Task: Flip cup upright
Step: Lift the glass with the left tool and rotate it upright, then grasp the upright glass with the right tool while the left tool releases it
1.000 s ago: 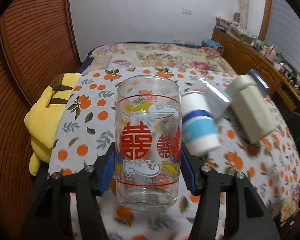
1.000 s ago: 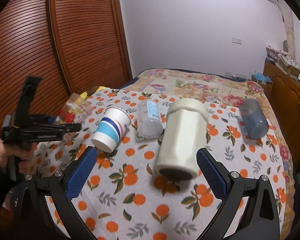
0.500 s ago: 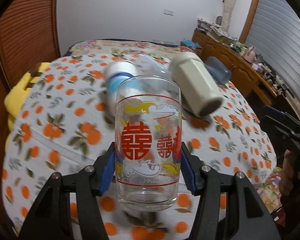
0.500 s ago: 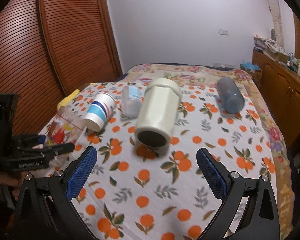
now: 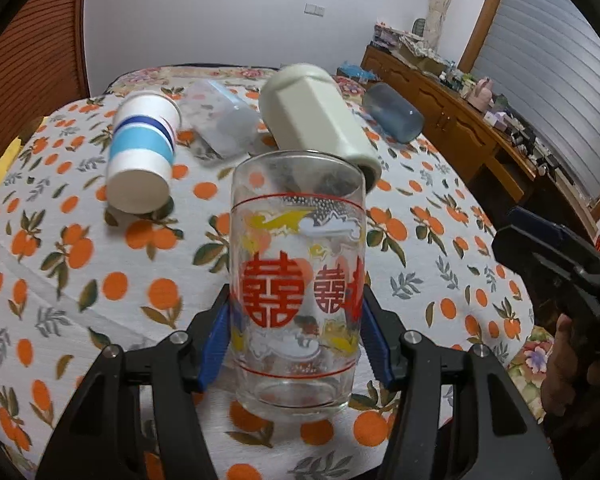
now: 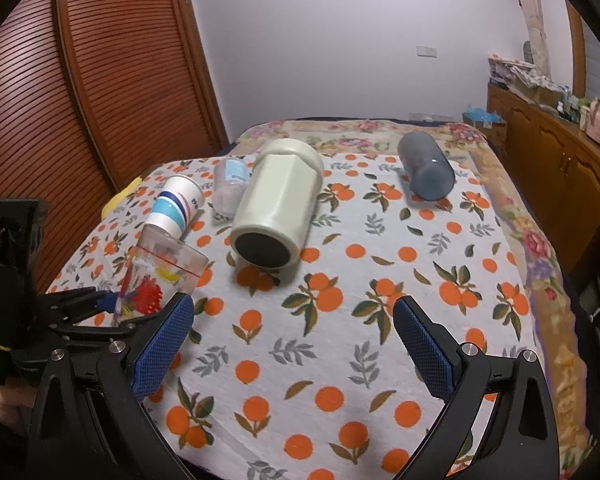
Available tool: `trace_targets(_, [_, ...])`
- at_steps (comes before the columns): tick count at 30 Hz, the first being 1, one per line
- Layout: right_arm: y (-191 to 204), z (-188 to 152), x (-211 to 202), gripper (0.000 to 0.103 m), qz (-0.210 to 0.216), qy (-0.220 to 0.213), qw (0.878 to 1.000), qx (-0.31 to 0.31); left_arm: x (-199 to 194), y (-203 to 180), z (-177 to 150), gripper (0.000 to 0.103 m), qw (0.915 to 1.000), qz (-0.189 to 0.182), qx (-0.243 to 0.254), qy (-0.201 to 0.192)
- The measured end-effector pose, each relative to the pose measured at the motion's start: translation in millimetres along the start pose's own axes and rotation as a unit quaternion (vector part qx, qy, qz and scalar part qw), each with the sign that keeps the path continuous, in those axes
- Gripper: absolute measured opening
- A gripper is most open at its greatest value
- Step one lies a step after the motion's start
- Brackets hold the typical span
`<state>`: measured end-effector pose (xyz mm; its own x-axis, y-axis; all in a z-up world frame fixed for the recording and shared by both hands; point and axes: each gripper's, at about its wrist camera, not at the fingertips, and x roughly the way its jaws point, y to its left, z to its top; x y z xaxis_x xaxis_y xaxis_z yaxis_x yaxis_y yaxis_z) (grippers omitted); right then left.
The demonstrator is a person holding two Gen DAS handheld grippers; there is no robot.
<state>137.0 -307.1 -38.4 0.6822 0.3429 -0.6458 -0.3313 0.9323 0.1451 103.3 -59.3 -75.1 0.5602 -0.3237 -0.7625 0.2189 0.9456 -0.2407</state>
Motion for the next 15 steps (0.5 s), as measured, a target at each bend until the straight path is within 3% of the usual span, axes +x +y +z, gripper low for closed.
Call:
trace_targets(7, [-0.6,-2.5,4.6,0.102,0.002,0.009,1.0,0.004,2.7,2.1,-2.3,0.059,1.0,0.005,-0.005,0.004])
trace_targets(9, [2.0,-1.1,5.3,0.102,0.006,0.011,1.0,0.005,-4.4,2.2,-0.6,0.066,0.9999,0.008,-0.002,-0.015])
trace_targets(15, [18.6,7.0,4.0,0.102,0.007,0.012,1.0,-0.007,-40.1,17.3,6.4,0.07,0.9972,0.039,0.007,-0.063])
